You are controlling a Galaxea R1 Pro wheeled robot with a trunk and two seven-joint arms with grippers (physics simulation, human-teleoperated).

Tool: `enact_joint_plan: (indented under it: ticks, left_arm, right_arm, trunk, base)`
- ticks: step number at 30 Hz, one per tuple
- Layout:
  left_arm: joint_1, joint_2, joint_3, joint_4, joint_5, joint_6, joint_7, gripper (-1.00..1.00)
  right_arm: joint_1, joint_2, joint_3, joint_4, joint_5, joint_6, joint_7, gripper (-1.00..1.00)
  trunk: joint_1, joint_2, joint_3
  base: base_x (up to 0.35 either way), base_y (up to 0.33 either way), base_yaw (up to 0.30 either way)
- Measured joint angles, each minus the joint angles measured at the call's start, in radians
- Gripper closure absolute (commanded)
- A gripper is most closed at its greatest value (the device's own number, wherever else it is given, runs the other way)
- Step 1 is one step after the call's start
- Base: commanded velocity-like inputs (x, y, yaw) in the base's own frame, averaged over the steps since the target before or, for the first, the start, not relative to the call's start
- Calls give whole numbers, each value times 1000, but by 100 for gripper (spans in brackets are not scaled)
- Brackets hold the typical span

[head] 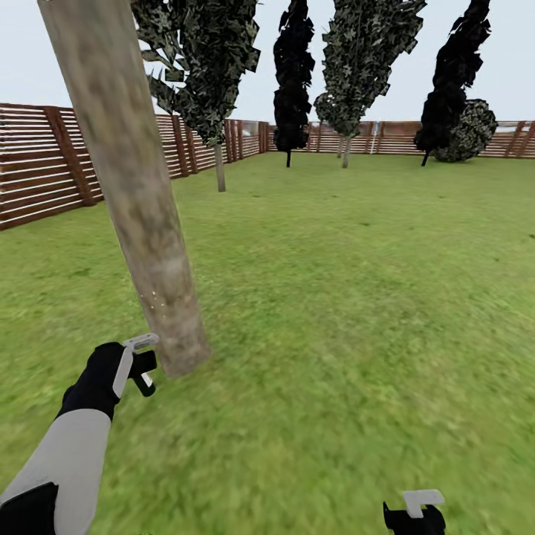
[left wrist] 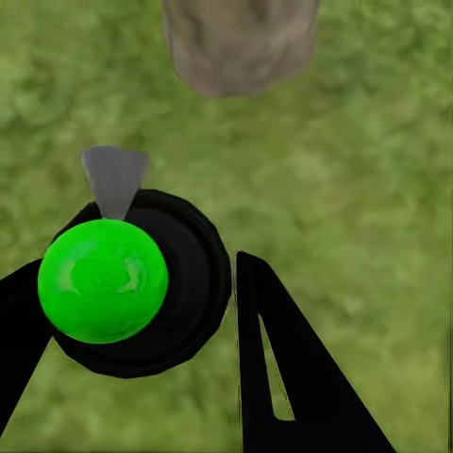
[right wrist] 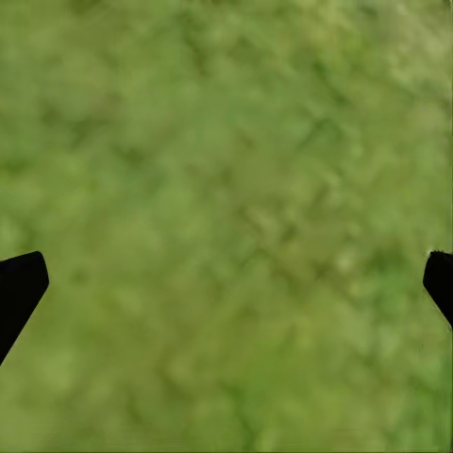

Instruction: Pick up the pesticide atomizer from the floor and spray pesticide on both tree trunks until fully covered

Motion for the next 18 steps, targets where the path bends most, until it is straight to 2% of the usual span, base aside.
enact_joint_plan:
  ticks: [3,7,9,12,18]
  left_arm:
    - [9,-7,-2,8,-1,-3,1,100]
    - [37,5,6,8,-4,-28,-1,100]
    - [58,15,7,7,-5,-33,-2,100]
    - [61,26,7,8,-2,-34,-2,100]
    - [64,32,6,8,-1,-41,-1,100]
  right_arm:
    - [0,0,-1,0,0,0,-1,-100]
    - [0,0,-1,0,0,-1,0,-100]
    - [0,-1,-1,0,1,-1,-1,-100]
    - [0,-3,-1,0,0,-1,0,-100]
    - [0,-1,-1,0,0,-1,0,-100]
  trunk:
    - [0,0,0]
    - [0,0,0]
    - [0,0,0]
    - [0,0,0]
    - [0,0,0]
  base:
    - [113,-271,105]
    - [149,-254,11]
    - [269,-152,1]
    - [292,-120,0]
    - [257,-89,26]
